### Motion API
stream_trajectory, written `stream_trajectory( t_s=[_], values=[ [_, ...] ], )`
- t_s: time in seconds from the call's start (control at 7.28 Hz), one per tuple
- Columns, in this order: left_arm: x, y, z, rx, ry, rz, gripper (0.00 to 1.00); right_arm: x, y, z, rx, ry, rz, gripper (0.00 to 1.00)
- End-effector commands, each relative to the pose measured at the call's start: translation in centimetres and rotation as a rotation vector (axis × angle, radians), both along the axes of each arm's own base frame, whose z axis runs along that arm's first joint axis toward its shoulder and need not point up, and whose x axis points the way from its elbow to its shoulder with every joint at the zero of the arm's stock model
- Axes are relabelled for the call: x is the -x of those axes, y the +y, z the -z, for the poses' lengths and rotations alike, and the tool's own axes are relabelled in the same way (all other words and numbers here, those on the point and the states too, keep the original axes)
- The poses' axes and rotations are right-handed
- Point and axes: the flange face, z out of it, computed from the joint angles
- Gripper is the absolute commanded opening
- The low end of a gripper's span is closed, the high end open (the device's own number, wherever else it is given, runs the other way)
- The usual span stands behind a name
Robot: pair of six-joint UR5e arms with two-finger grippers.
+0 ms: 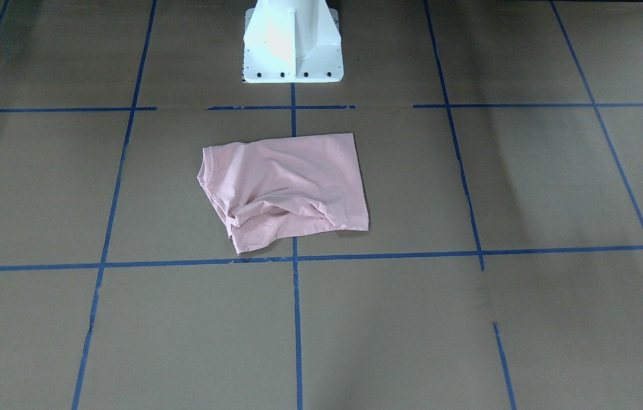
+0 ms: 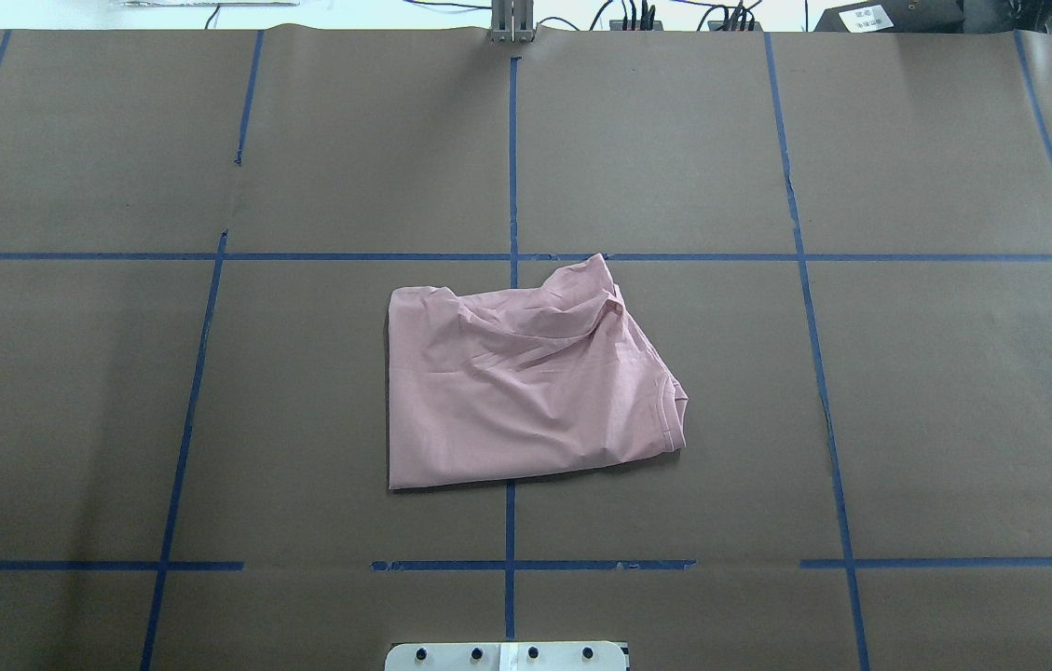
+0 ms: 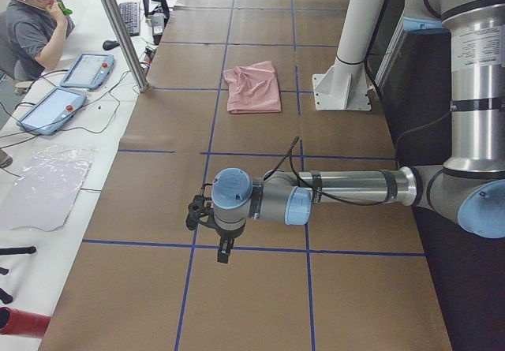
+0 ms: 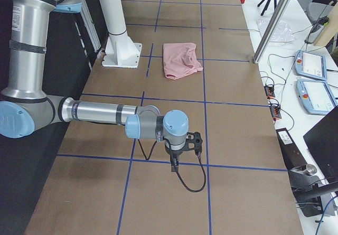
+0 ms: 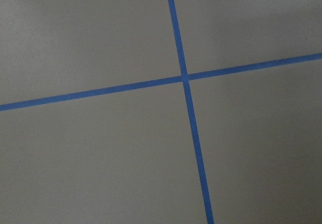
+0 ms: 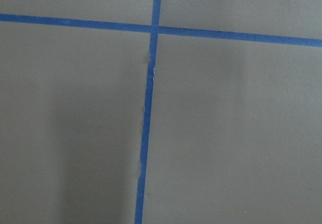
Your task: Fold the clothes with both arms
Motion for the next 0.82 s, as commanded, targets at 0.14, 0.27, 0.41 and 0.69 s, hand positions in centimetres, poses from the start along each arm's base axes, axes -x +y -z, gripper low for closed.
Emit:
stream_trajectory(
  t_s=[0.14, 0.27, 0.41, 0.69],
  values=[
    [-0.16, -0.49, 0.16, -0.002, -0.005, -0.001, 1.0, 0.0, -0.05, -0.03, 0.0, 0.006, 0.001, 1.0],
    [-0.15, -0.54, 0.49, -0.012, -0.005, -0.002, 1.0, 0.0, -0.05, -0.04, 0.0, 0.006, 0.001, 1.0],
    [-0.15, -0.5, -0.43, -0.002, -0.005, -0.005, 1.0, 0.0, -0.04, -0.17, 0.0, 0.006, 0.002, 1.0],
    [-0.21, -1.01, 0.21, -0.088, -0.008, -0.006, 1.0, 0.0, -0.04, -0.17, 0.0, 0.006, 0.002, 1.0]
  ],
)
